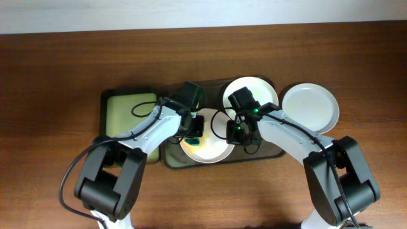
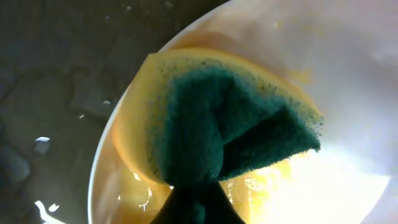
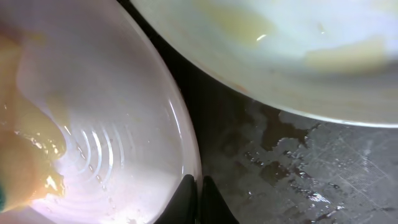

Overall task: Clean dirty plates on tray and stack at the side
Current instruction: 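Scrub the pink-tinged plate with the sponge in the left gripper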

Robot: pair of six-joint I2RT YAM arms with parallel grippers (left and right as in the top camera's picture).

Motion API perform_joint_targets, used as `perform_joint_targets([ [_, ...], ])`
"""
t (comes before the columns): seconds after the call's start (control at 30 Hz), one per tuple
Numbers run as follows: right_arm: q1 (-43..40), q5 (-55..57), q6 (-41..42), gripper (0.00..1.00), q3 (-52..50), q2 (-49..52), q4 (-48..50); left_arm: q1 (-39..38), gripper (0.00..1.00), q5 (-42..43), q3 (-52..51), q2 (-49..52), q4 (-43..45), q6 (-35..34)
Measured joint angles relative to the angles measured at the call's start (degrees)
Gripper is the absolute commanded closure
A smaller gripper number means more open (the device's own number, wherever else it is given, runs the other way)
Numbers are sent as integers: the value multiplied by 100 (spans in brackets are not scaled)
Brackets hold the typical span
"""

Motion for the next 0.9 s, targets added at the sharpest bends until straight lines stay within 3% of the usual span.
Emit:
perform_joint_targets([
  [0.13,-42,160,4,96,0,0,-50,221,100,933,17,120,234,28],
  [0.23,-59,258,7,96,0,0,-66,264,100,1537,17,203,334,48],
  [0.4,-50,162,-11,96,0,0,-20,813,100,3403,-28,343,221,337],
  [0.5,-22,37,-20,96,0,0,17,1040,100,3926,-98,-549,203,492],
  [0.6,-20,9,-20,96,0,0,20,1078,100,3342,-90,-1126,168,529],
  [0.9,-17,-9,-17,96,0,0,17,26,100,765,-90,-778,-13,433],
])
